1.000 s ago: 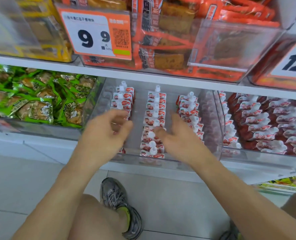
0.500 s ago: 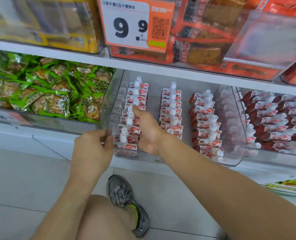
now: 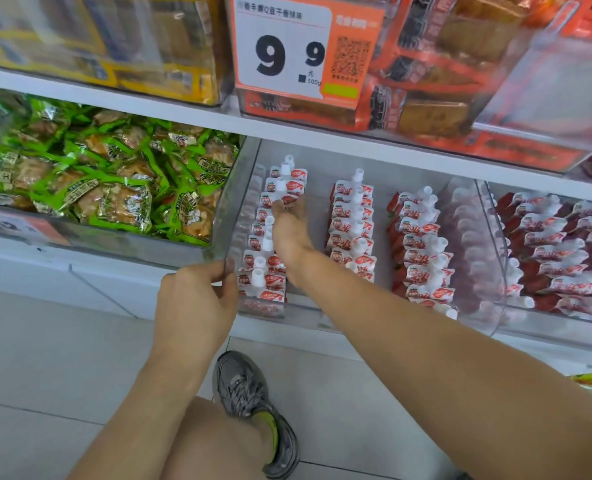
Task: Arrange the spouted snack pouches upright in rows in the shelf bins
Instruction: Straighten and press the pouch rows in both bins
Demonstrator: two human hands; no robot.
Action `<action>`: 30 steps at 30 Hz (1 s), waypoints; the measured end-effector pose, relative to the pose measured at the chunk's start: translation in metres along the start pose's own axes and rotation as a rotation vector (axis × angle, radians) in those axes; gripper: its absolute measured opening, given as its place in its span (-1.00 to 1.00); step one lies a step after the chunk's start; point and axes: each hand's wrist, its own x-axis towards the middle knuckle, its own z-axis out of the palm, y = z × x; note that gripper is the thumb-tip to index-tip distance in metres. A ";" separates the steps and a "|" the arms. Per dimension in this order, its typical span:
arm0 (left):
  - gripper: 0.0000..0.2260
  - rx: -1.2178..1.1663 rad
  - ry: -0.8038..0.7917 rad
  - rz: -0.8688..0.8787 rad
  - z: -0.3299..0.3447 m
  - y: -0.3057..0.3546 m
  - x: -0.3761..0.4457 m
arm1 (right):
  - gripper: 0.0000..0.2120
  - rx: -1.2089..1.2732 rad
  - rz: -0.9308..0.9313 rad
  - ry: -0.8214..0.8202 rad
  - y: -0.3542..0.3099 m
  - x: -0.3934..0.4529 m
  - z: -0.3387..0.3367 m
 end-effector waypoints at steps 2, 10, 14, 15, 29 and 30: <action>-0.86 -0.031 -0.008 -0.046 0.001 0.001 0.000 | -0.42 0.030 0.018 -0.021 0.002 0.004 -0.006; -0.86 -0.081 -0.084 -0.071 0.006 -0.002 0.002 | -0.37 0.016 0.022 0.045 -0.029 0.049 -0.012; -0.86 -0.091 -0.129 -0.068 0.006 -0.002 0.004 | -0.32 0.009 0.064 0.061 -0.032 0.054 -0.008; -0.86 -0.098 -0.137 -0.075 0.006 -0.002 0.004 | -0.32 0.021 0.076 0.054 -0.034 0.054 -0.010; -0.82 -0.201 -0.170 -0.128 0.002 0.002 0.001 | -0.40 -0.207 0.047 -0.057 -0.049 0.034 -0.034; -0.82 -0.198 -0.164 -0.126 0.002 0.002 0.001 | -0.31 -0.214 0.027 -0.065 -0.041 0.024 -0.024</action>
